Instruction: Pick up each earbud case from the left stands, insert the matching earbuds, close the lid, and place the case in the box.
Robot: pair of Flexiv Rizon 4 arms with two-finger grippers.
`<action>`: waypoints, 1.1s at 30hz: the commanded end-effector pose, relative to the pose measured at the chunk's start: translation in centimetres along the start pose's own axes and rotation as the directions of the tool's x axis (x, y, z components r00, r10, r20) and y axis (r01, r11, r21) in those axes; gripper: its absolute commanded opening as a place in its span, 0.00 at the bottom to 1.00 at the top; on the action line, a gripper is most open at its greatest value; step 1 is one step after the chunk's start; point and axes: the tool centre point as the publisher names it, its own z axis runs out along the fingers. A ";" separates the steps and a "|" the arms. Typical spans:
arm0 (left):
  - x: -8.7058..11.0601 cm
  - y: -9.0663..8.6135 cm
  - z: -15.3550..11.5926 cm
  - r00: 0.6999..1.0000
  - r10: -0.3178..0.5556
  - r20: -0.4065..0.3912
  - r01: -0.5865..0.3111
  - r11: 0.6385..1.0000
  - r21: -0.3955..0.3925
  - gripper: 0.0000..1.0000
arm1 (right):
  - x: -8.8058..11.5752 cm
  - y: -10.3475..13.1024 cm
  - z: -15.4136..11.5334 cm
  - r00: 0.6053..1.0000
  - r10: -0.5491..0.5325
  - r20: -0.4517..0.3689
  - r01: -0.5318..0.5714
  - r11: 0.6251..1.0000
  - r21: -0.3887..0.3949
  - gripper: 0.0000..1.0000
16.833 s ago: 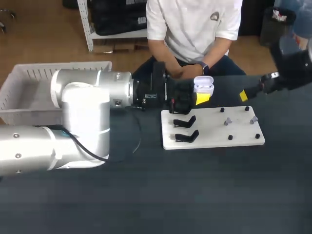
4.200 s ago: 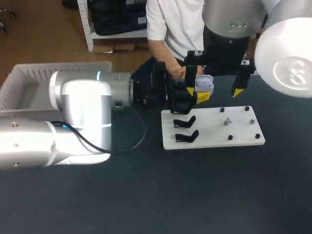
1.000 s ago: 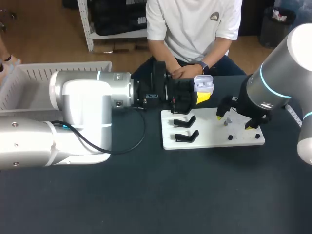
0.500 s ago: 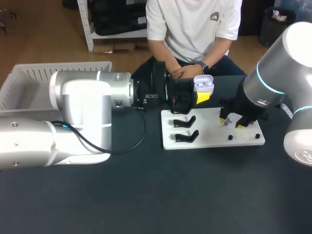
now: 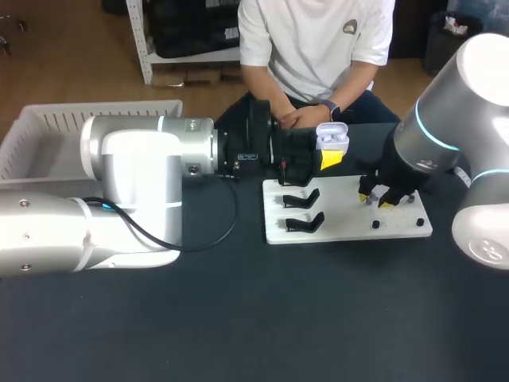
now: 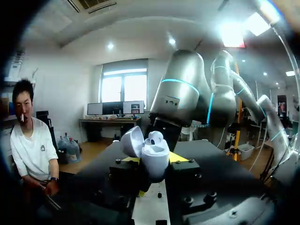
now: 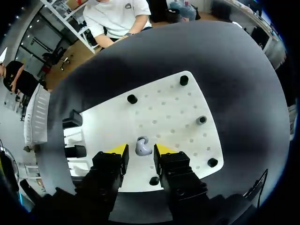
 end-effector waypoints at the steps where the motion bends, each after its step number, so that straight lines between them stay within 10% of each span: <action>1: 0.1 0.0 0.0 1.000 0.004 0.006 -0.004 1.000 -0.005 0.00 | -0.1 0.1 0.1 1.000 0.001 -0.002 -0.001 1.000 0.004 0.33; 12: 0.1 0.0 0.0 1.000 0.004 0.006 -0.004 1.000 -0.005 0.00 | -0.3 0.0 0.4 1.000 0.000 -0.004 0.000 1.000 0.007 0.29; 20: 0.1 0.0 0.0 1.000 0.004 0.006 -0.004 1.000 -0.005 0.00 | -0.5 0.1 0.6 1.000 -0.001 -0.006 0.001 1.000 0.009 0.00; 33: 0.1 0.0 0.0 1.000 0.004 0.006 -0.004 1.000 -0.005 0.00 | -0.5 0.1 -0.6 1.000 -0.003 -0.001 0.003 1.000 0.019 0.00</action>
